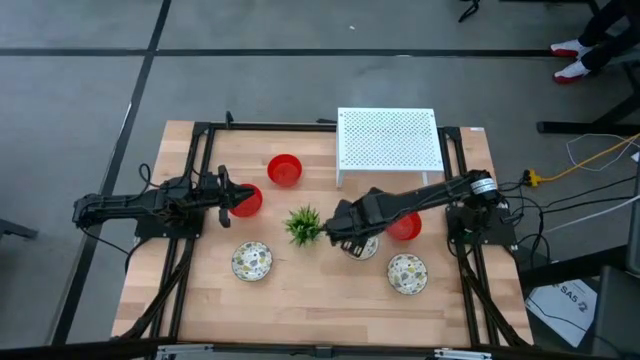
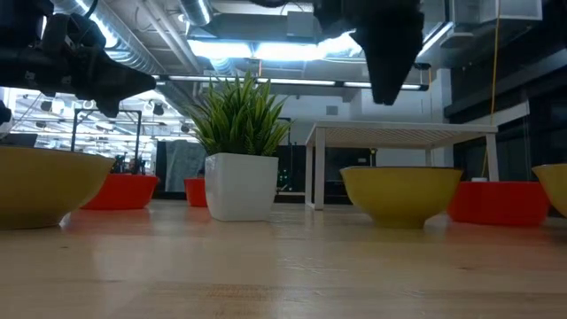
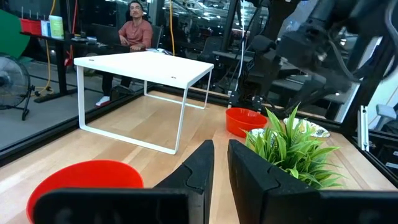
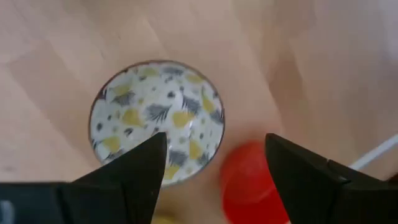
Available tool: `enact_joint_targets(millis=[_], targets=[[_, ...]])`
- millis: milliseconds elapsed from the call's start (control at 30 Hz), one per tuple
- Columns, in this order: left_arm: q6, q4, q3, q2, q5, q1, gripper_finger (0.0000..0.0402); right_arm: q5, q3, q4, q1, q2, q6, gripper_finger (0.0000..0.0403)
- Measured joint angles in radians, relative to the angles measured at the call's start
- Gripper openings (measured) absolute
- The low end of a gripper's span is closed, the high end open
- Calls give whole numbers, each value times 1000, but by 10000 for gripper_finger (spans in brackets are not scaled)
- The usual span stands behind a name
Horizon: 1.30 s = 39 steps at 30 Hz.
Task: Pick & Place Mini bowls
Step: Put the bottom right red bowl on the shelf
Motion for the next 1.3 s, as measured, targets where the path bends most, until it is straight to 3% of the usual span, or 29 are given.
enact_joint_targets(millis=[300, 533, 833, 1300], targets=[[0, 1, 0, 0, -1, 0, 42, -31, -1, -168, -24, -68, 218, 271], [0, 1, 0, 0, 0, 0, 40, -67, -223, -109, -26, -187, 267, 271], [0, 1, 0, 0, 0, 0, 45, -167, -525, 226, 9, -319, 313, 271], [0, 1, 0, 0, 0, 0, 41, -155, -593, 245, 10, -341, 290, 271]])
